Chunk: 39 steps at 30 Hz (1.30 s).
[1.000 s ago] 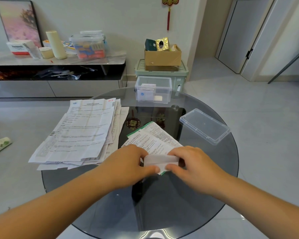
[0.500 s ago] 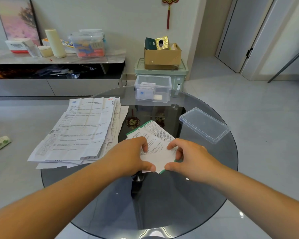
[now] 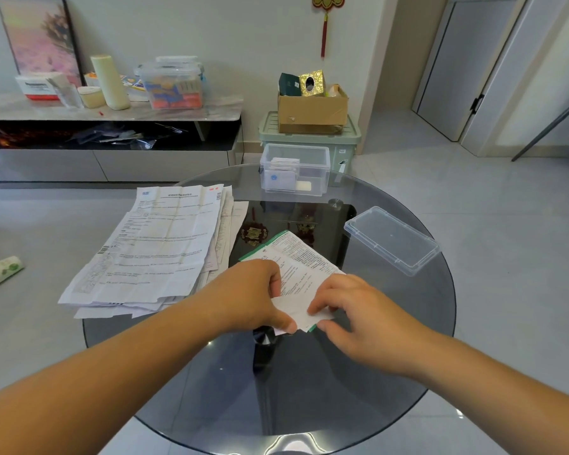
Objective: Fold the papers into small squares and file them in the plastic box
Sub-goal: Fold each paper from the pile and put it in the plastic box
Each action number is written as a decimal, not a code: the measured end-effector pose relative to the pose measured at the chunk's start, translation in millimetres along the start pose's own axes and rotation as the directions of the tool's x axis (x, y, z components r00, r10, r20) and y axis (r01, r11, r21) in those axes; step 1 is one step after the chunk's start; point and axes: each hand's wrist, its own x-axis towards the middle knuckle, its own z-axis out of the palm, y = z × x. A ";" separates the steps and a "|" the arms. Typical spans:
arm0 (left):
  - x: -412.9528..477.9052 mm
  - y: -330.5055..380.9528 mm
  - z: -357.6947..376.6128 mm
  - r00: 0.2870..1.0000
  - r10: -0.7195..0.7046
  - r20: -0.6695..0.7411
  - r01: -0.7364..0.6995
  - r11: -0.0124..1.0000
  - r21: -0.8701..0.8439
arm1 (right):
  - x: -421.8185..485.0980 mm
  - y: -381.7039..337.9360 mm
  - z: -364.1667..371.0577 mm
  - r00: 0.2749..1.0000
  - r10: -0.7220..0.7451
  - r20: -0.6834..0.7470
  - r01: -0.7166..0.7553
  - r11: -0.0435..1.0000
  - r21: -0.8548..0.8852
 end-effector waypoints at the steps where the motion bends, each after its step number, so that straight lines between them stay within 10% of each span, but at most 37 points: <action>1: -0.9 0.3 0.1 1.000 0.009 0.003 -0.009 1.000 -0.006 | -0.2 0.5 -0.5 1.000 -0.001 0.009 0.001 1.000 -0.003; 16: -9.2 1.6 -13.5 0.908 0.185 0.376 0.072 0.815 -0.576 | -6.5 -0.4 -0.3 0.995 -0.067 -0.076 0.062 0.995 -0.072; 25: -11.8 4.0 8.3 0.977 0.210 0.032 -0.209 0.977 -0.033 | -6.3 6.3 3.3 0.998 0.010 -0.069 -0.011 1.000 -0.012; 39: 15.7 8.8 14.2 0.996 0.084 0.015 -0.084 0.996 -0.030 | 13.6 -0.3 -5.7 0.936 0.341 -0.083 -0.344 0.939 -0.020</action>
